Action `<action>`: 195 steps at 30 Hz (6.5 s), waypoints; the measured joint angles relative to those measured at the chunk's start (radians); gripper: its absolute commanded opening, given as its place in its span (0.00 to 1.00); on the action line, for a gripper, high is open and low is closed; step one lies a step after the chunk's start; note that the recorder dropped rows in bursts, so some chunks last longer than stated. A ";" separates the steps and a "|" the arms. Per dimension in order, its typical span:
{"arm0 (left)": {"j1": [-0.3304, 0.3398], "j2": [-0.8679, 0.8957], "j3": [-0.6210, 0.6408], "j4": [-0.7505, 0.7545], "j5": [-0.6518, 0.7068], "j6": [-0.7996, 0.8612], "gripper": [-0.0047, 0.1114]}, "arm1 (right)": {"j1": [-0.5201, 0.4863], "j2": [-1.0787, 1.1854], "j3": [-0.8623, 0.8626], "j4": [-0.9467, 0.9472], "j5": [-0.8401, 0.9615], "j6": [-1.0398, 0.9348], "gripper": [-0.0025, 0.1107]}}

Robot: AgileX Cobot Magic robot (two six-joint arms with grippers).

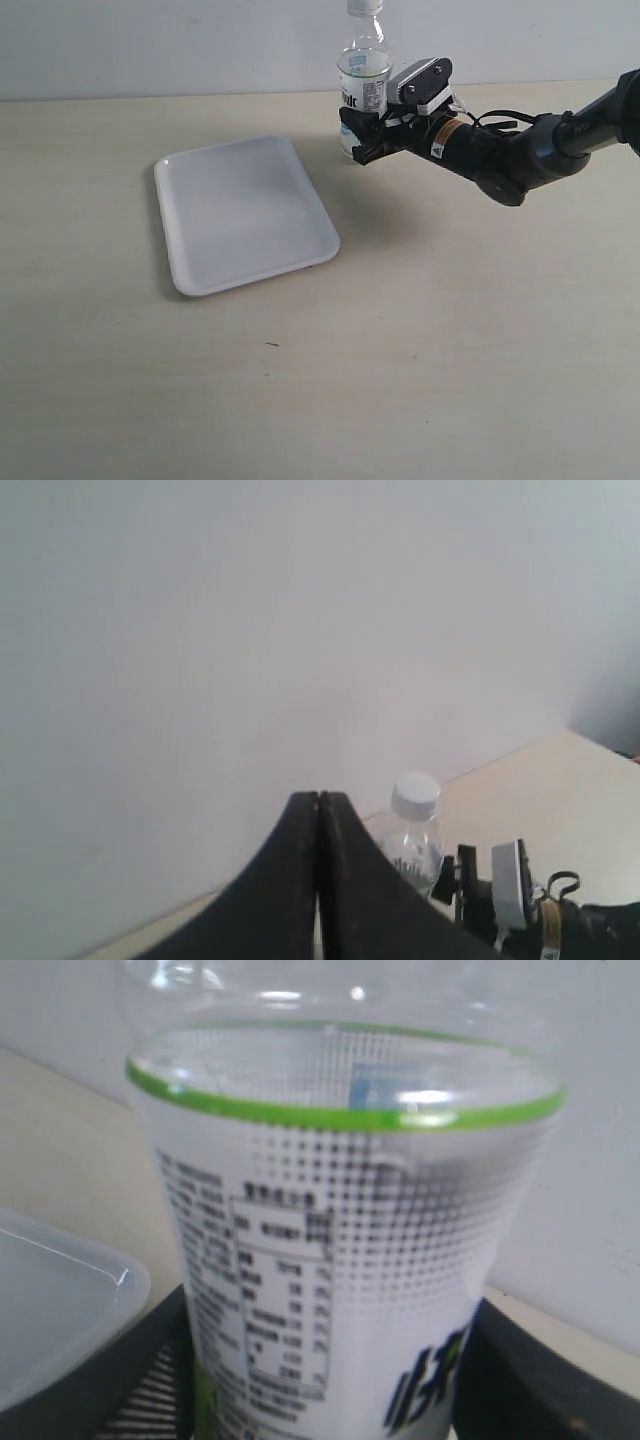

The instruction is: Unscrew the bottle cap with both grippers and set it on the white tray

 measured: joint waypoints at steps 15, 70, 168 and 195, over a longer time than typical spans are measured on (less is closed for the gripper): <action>0.012 0.275 -0.406 0.128 0.608 0.861 0.04 | 0.000 0.000 -0.002 0.000 0.011 0.002 0.02; -0.421 0.833 -1.137 -1.774 1.539 2.603 0.57 | 0.000 -0.038 -0.006 -0.197 0.054 -0.120 0.02; -0.314 0.918 -1.229 -1.955 1.637 2.160 0.68 | 0.000 -0.125 -0.004 -0.409 0.219 -0.005 0.02; -0.314 0.950 -1.229 -1.979 1.540 2.255 0.68 | 0.000 -0.125 -0.004 -0.409 0.219 -0.005 0.02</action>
